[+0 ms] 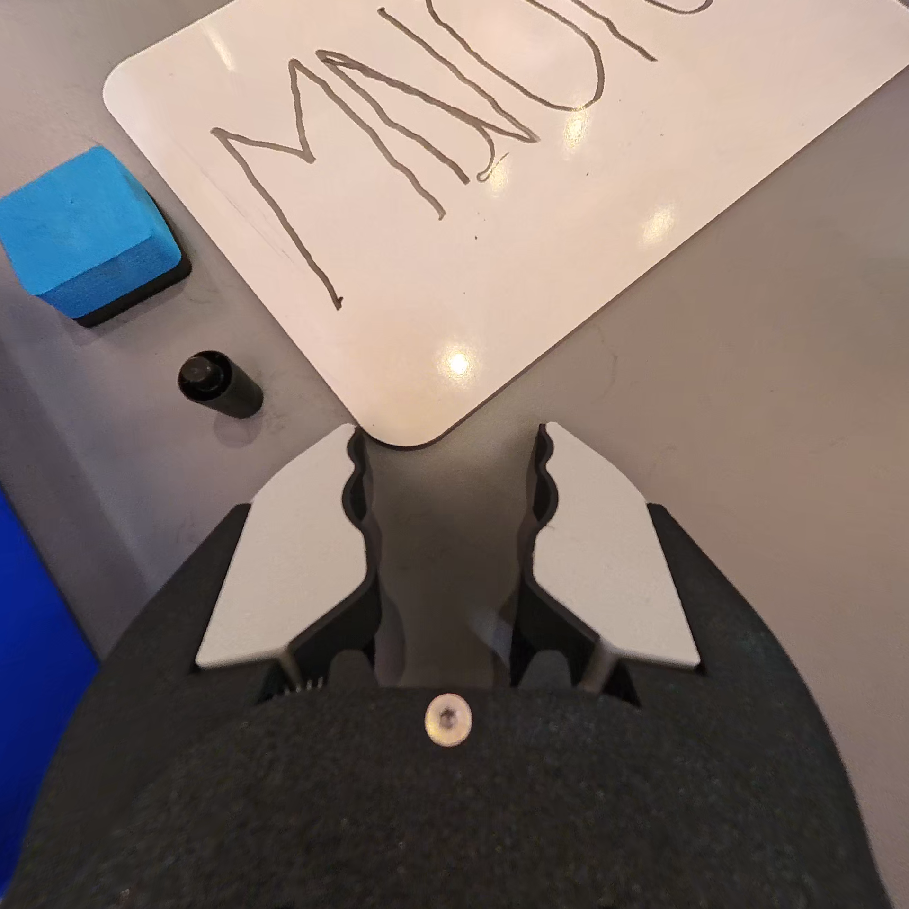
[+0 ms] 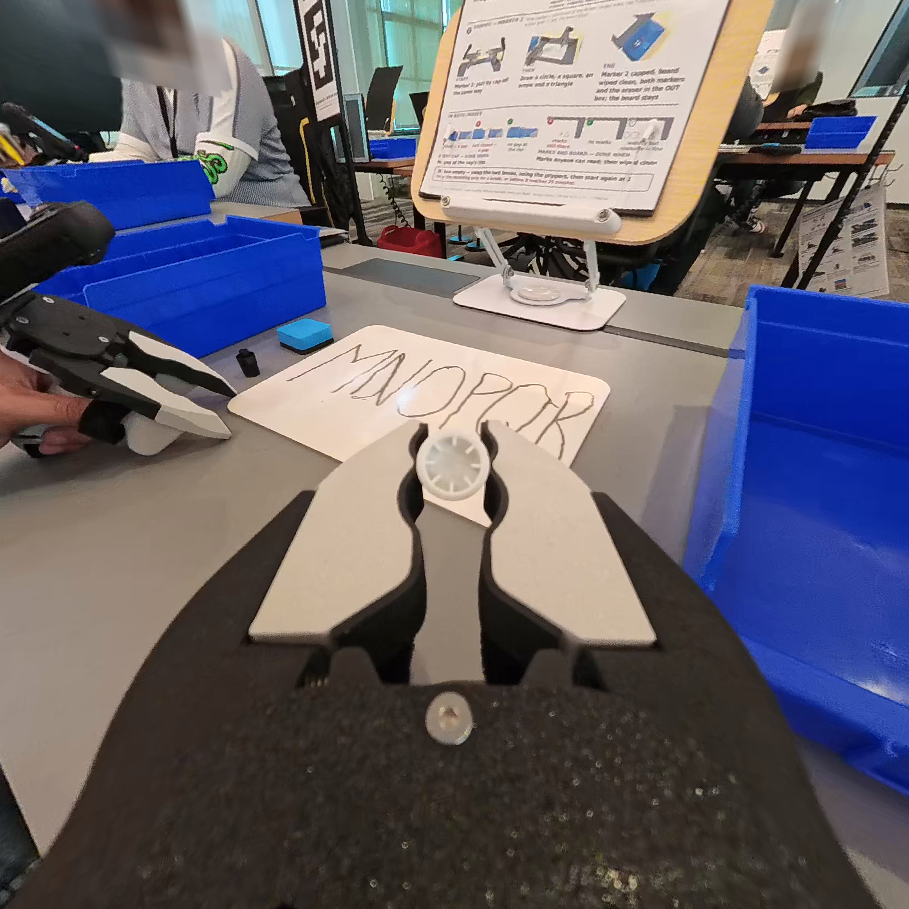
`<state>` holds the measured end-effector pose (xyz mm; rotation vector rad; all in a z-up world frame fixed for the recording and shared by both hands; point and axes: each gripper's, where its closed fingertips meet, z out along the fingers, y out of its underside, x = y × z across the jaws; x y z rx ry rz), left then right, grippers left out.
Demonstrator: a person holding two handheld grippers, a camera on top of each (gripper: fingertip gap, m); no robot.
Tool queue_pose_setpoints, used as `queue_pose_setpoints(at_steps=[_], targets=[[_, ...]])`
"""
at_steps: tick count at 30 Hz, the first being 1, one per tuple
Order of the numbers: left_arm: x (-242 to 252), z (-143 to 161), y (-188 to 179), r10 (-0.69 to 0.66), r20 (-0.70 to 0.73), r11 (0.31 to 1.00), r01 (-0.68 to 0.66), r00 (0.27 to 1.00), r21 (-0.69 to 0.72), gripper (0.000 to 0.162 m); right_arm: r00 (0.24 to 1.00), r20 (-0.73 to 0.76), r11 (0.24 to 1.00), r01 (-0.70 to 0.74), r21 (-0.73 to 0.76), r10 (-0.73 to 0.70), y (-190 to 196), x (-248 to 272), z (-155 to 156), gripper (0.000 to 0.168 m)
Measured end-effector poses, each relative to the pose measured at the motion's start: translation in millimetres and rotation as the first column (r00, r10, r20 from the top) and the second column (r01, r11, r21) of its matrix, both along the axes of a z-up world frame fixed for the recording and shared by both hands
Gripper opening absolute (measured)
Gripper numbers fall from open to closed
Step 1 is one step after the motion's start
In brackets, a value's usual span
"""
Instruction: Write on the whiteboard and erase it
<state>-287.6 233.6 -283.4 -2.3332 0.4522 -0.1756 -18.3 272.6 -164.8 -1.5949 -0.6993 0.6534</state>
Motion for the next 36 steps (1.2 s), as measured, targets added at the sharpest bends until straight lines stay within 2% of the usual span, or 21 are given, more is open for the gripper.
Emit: queue_pose_setpoints(at_steps=[36], targets=[[0.0, -0.1, -0.1, 0.003, 0.001, 1.0, -0.003, 1.0, 0.003, 0.066, 0.998, -0.01, 0.997, -0.063, -0.037, 0.062, -5.3, -12.8, -4.6, 0.02]])
